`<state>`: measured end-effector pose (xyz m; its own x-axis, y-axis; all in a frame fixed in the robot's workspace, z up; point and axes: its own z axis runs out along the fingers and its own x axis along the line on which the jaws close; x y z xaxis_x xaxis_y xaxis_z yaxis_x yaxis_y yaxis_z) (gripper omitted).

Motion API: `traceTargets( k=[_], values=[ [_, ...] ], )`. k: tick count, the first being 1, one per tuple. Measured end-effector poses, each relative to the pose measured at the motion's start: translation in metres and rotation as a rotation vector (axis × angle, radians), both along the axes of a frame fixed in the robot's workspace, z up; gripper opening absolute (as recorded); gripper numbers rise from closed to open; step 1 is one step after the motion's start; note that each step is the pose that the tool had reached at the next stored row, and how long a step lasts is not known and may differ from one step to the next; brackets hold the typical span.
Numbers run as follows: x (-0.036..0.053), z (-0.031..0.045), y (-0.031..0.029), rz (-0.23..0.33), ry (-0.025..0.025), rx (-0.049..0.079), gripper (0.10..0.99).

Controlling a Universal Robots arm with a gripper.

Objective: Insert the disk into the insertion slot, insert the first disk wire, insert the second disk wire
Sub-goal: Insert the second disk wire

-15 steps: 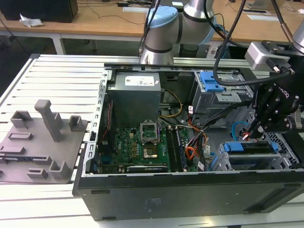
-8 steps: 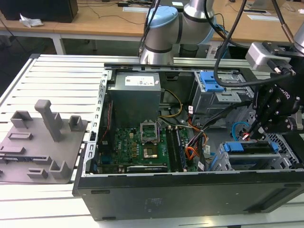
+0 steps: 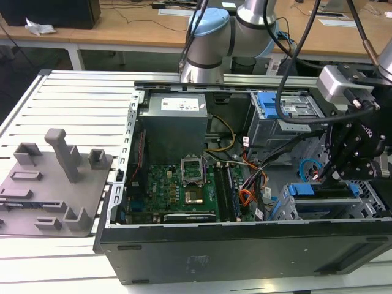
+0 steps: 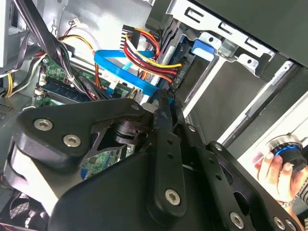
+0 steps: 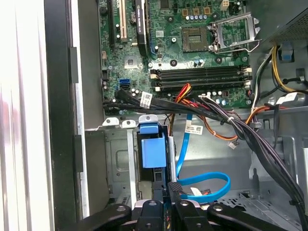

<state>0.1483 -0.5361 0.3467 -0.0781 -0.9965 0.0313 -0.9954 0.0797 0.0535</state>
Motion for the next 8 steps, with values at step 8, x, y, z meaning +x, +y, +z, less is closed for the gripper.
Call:
traceTargets(
  k=[8],
  values=[
    [0.0012,-0.0059,-0.0005,0.000,0.0001,0.002,0.161]
  ],
)
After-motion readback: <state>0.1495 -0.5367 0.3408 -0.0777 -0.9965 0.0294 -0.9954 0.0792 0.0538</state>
